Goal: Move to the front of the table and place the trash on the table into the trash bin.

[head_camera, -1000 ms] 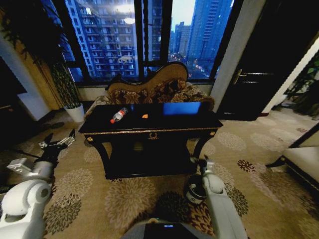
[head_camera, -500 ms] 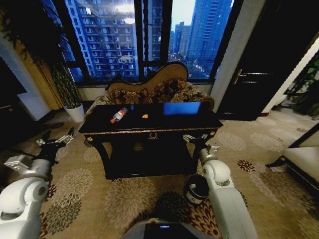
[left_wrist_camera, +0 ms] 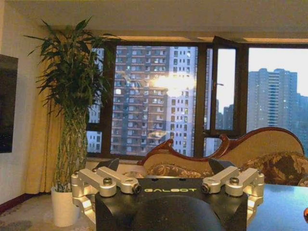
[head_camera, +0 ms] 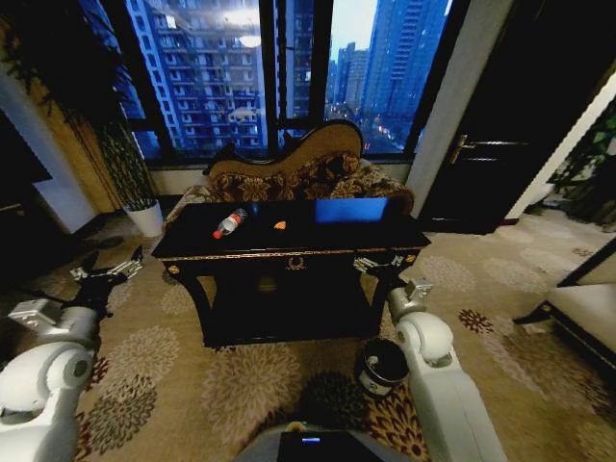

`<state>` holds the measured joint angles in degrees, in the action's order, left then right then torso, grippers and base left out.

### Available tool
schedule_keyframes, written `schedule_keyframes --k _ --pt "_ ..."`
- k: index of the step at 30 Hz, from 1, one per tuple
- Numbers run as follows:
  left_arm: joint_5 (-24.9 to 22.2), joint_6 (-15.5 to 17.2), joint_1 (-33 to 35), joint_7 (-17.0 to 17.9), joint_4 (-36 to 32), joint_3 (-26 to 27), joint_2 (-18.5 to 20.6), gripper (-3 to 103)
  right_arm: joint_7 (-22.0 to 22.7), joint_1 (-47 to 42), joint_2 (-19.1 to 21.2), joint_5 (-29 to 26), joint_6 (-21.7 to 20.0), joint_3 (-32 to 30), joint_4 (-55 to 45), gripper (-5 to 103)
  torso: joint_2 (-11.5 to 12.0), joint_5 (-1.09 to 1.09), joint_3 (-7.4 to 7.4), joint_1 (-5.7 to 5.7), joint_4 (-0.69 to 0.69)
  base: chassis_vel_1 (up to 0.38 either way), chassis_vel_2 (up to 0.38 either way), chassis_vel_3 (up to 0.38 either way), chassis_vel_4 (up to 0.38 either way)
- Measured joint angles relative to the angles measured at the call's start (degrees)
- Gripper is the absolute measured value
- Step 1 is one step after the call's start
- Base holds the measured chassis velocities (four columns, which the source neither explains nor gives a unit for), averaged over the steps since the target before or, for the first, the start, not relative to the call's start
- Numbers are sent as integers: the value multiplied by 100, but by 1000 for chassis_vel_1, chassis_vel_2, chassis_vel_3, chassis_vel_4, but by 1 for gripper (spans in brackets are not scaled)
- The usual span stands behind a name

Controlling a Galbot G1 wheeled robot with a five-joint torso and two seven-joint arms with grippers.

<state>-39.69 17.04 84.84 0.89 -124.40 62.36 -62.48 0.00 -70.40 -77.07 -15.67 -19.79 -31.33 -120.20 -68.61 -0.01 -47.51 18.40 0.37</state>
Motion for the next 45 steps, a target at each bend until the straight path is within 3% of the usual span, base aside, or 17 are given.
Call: schedule_keyframes --k 37,44,45 --pt "123 87 -10 0 -144 -32 -131 100 0 -167 -16 279 194 163 44 100 2 0 -2 5 1 -132 134 136 -133" --pt "124 87 5 1 -154 -33 -154 100 -1 -116 195 231 197 600 84 100 -1 0 1 -2 1 -9 2 4 -5" --pt "132 88 5 2 -168 -47 -164 100 -1 64 320 80 141 910 224 100 -2 0 1 -3 0 0 0 0 0"
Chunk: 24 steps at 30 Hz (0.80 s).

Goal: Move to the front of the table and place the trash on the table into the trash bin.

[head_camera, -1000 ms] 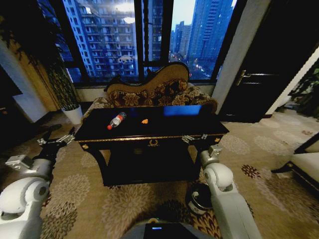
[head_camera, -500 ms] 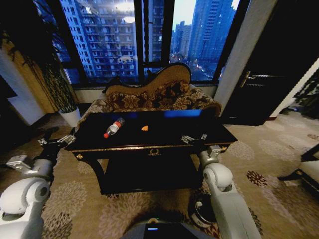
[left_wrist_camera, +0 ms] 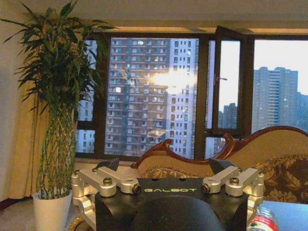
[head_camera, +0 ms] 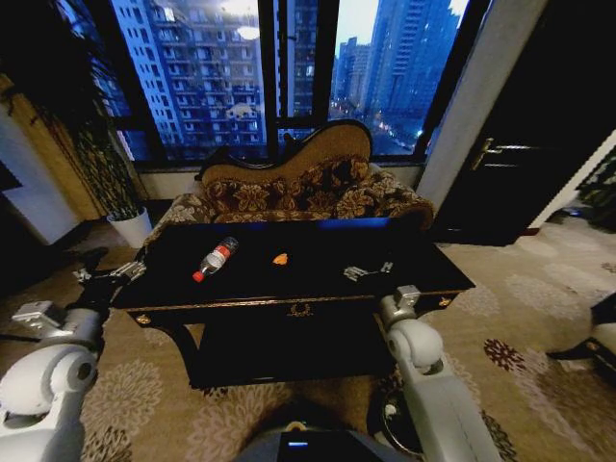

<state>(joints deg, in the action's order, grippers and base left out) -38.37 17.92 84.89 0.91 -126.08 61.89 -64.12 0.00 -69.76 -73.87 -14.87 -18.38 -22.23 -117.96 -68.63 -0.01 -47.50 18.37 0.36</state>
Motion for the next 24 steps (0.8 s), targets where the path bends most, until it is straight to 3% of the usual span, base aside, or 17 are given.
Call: schedule_keyframes --k 5,14,20,24 --pt "36 59 69 10 -113 29 -70 100 -1 457 156 -340 -163 528 366 100 1 0 -2 3 1 0 0 0 0" --pt "150 154 209 70 -301 80 -184 100 0 1306 7 -744 -479 971 975 100 2 0 -2 5 1 0 0 0 0" --pt "240 250 272 121 -455 59 -319 100 1 1887 66 -1179 -1170 1430 1077 100 3 0 -2 5 2 0 0 0 0" --pt "268 255 293 125 -498 58 -360 100 0 2077 84 -1194 -1333 1672 1166 100 2 0 -2 5 1 0 0 0 0"
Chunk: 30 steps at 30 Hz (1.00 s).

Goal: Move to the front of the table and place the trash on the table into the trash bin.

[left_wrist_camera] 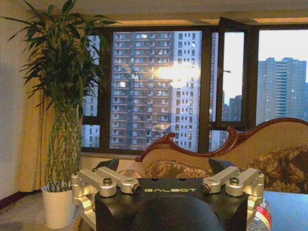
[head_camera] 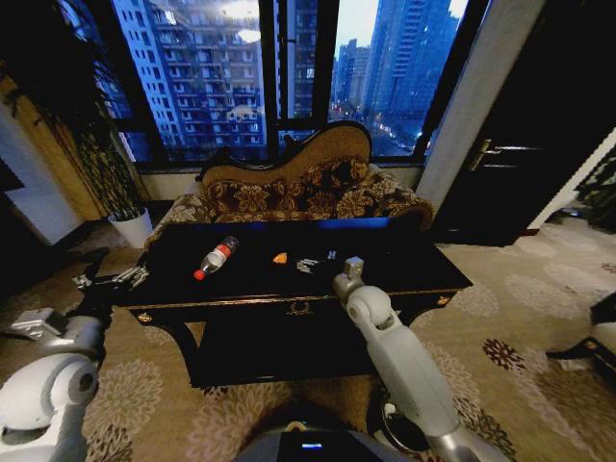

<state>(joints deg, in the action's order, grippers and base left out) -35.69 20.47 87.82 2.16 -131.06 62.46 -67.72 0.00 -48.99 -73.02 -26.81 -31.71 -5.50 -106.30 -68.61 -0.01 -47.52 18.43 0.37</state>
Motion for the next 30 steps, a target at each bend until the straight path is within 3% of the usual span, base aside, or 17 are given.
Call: schedule_keyframes --k 6,13,21,30 --pt "23 4 94 21 -108 74 -20 100 -1 434 -97 188 -167 396 449 100 0 0 0 0 0 0 0 0 0" --pt "27 7 168 49 -172 94 -87 100 0 740 -268 251 -390 334 860 100 0 0 0 0 -1 0 0 0 0" --pt "52 -27 165 49 -160 57 -165 100 0 736 -213 -115 -836 273 850 100 0 1 0 -1 1 0 0 0 0" --pt "56 -58 199 33 -151 67 -172 100 1 744 -359 -114 -802 308 918 100 0 1 0 0 0 0 0 0 0"
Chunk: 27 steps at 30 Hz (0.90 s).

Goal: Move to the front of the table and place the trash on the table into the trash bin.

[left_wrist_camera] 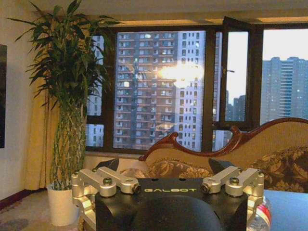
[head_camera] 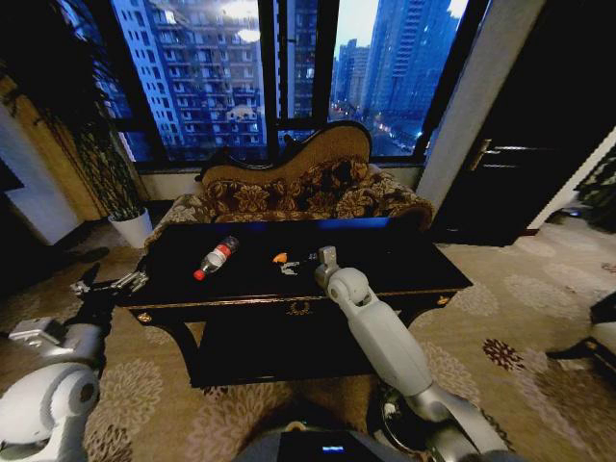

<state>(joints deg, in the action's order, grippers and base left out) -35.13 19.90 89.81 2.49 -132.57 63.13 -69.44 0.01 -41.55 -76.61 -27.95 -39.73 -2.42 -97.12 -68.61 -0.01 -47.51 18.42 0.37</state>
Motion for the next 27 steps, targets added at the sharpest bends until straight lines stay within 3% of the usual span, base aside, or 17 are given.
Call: schedule_keyframes --k 27 --pt "-51 -56 -67 -20 145 -12 -31 100 0 284 -71 176 258 265 437 100 0 0 0 0 0 0 0 0 0"
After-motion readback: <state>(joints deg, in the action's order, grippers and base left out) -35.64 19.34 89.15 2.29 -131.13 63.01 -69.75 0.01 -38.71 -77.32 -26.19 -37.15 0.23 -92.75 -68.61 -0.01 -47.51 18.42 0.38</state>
